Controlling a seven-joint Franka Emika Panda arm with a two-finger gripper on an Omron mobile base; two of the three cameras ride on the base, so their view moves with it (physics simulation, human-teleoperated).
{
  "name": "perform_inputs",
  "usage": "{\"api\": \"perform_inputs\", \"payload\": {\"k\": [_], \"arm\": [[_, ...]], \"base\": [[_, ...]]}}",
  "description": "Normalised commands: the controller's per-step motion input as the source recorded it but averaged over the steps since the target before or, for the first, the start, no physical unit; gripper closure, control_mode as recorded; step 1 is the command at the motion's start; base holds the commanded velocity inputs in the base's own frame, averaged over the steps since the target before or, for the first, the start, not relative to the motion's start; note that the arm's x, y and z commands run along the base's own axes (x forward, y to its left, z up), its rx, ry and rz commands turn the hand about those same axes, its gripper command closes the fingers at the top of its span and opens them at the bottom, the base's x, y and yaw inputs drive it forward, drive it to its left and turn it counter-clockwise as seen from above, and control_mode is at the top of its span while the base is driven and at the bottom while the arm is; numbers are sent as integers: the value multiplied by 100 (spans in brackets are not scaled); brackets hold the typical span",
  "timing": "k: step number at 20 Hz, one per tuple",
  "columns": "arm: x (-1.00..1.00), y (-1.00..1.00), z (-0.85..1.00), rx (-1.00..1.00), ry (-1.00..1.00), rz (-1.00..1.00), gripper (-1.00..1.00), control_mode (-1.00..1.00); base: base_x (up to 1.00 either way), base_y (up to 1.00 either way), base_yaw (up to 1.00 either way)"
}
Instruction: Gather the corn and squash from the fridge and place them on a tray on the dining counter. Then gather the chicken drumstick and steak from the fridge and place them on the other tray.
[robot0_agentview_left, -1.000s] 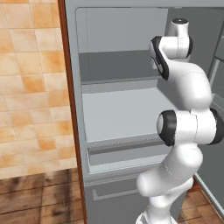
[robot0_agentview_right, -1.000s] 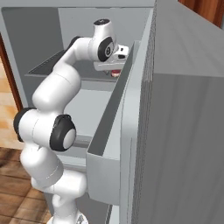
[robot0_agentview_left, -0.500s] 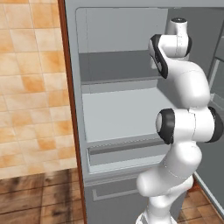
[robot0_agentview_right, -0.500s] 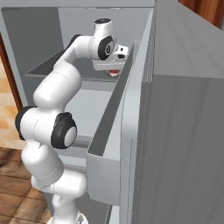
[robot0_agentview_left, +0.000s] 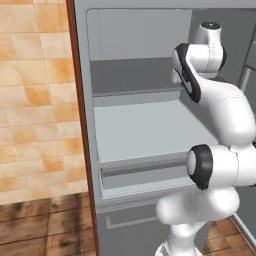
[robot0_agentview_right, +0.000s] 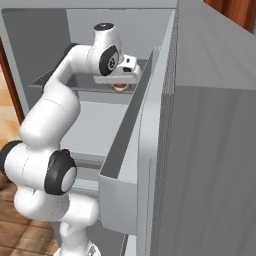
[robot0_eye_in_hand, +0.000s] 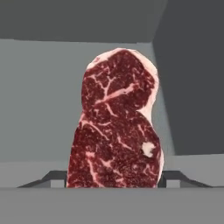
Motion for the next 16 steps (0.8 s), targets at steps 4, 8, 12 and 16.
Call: {"api": "perform_inputs", "payload": {"k": [4,8,12,16], "arm": [[-100,23,1,0,-14,-1,100,-100],[-100,20,4,0,-13,0,100,-100],[-100,31,0,0,-8,0,100,-100],[-100,36,0,0,-4,0,100,-100]], "base": [[0,0,0],[0,0,0],[0,0,0],[0,0,0]]}}
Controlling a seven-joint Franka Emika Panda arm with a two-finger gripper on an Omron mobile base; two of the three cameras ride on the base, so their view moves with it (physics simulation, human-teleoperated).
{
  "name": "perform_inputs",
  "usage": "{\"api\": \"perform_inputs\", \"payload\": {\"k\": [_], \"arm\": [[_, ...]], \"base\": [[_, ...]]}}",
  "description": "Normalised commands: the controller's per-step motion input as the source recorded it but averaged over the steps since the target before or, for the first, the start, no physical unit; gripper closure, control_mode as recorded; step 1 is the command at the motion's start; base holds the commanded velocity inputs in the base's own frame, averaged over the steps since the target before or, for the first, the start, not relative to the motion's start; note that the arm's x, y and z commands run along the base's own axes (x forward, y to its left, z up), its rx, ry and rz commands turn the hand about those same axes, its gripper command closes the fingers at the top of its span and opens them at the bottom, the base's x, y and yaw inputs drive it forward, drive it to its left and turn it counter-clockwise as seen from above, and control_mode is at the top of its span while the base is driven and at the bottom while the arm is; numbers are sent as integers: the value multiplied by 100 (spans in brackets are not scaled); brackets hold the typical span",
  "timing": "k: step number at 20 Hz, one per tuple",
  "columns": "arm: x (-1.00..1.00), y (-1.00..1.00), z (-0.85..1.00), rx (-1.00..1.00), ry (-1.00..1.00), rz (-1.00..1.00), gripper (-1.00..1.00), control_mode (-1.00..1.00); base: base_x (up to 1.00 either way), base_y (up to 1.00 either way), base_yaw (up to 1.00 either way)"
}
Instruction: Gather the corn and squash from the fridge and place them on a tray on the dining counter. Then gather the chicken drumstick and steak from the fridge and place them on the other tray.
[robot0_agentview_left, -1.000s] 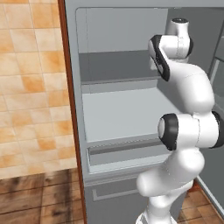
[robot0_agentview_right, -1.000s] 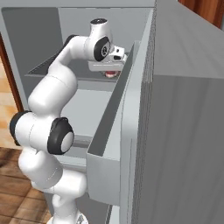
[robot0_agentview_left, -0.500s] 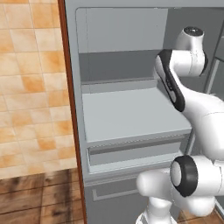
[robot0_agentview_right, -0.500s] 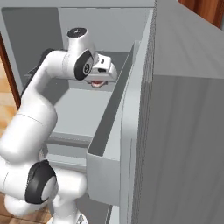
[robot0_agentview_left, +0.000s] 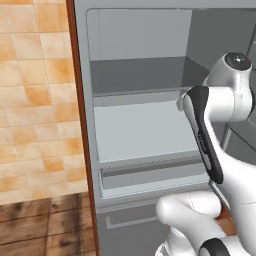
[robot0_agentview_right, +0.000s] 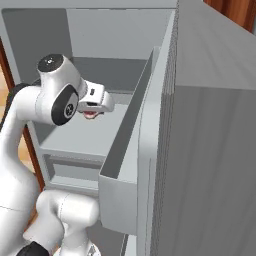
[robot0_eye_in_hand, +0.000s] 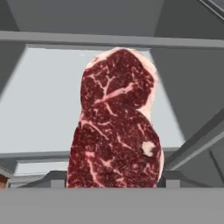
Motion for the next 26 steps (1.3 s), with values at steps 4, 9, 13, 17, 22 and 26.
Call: {"api": "perform_inputs", "payload": {"k": [4,9,13,17,22,26], "arm": [[-100,44,0,0,-1,0,100,-100],[-98,47,-2,0,0,0,100,-100],[-68,39,-9,-1,0,0,100,-100],[0,0,0,0,0,0,100,-100],[0,0,0,0,0,0,100,100],[0,0,0,0,0,0,100,100]], "base": [[0,0,0],[0,0,0],[0,0,0],[0,0,0],[-26,35,-1],[-45,85,-16]]}}
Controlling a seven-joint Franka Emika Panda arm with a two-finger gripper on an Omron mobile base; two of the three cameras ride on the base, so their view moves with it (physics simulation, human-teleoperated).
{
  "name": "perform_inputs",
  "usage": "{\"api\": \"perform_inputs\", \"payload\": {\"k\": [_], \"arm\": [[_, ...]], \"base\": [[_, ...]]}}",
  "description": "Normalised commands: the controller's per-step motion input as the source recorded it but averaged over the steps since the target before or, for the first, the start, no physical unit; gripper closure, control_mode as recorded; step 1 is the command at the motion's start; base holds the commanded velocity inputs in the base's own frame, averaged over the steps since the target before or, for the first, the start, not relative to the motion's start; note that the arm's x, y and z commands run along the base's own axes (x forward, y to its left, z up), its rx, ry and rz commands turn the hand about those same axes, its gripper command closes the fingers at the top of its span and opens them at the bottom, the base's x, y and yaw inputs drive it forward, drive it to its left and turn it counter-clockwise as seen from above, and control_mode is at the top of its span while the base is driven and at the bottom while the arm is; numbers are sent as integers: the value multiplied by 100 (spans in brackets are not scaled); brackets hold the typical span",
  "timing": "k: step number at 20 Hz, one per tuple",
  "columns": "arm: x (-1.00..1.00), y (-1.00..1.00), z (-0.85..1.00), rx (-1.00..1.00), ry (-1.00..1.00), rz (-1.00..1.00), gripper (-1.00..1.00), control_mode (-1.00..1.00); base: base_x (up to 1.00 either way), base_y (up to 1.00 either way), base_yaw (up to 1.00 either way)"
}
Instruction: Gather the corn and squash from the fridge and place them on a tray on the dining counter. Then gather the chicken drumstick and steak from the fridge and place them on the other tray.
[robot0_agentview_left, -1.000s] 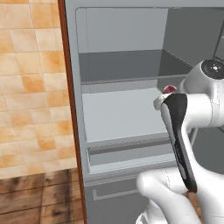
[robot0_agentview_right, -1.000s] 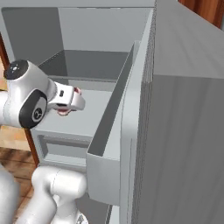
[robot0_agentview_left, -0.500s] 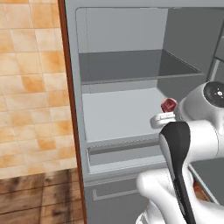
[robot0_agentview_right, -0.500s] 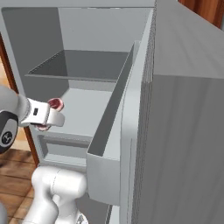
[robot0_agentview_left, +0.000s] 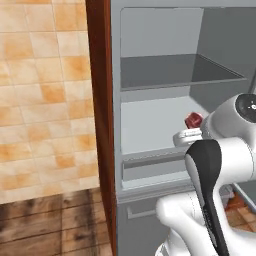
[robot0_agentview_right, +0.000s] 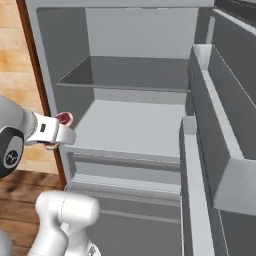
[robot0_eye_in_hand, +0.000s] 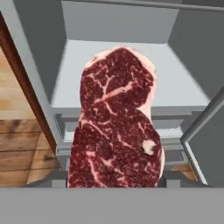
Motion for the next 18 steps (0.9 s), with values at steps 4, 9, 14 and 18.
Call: {"api": "perform_inputs", "payload": {"k": [4,9,14,18], "arm": [[0,0,0,0,0,0,100,100],[0,0,0,0,0,0,100,100],[0,0,0,0,0,0,100,100],[0,0,0,0,0,0,100,100]], "base": [[-63,83,-30],[-56,85,-36],[-58,85,-38],[-62,86,-37]]}}
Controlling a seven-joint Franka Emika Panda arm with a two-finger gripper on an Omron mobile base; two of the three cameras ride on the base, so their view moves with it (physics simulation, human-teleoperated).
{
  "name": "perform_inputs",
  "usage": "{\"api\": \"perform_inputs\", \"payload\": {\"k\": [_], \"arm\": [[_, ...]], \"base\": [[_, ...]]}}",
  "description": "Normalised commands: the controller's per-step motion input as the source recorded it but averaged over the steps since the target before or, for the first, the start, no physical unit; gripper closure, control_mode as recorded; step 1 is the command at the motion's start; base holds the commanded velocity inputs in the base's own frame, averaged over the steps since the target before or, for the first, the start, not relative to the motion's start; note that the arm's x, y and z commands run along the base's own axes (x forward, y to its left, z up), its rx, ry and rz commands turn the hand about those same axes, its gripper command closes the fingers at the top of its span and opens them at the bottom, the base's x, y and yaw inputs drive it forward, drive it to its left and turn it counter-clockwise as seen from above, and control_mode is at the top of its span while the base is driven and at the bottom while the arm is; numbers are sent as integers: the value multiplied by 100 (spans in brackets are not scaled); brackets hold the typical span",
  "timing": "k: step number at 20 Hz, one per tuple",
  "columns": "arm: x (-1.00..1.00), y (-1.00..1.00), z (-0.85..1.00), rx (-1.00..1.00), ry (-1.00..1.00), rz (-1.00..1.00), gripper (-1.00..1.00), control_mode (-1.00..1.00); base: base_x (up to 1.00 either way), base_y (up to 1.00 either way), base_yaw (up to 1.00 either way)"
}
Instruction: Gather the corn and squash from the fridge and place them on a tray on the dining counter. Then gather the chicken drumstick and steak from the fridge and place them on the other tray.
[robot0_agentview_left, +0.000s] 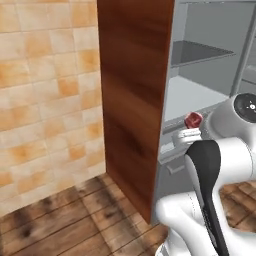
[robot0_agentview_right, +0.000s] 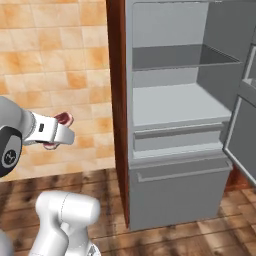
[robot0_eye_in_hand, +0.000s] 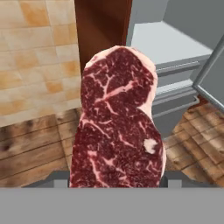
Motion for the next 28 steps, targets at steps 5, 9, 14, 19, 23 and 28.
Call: {"api": "perform_inputs", "payload": {"k": [5,9,14,19,23,28], "arm": [[0,0,0,0,0,0,100,100],[0,0,0,0,0,0,100,100],[0,0,0,0,0,0,100,100],[0,0,0,0,0,0,100,100],[0,0,0,0,0,0,100,100],[0,0,0,0,0,0,100,100]], "base": [[-78,82,-36],[-97,64,-39],[-100,38,-38],[-100,12,-31],[-100,1,-33],[-99,-9,-35]]}}
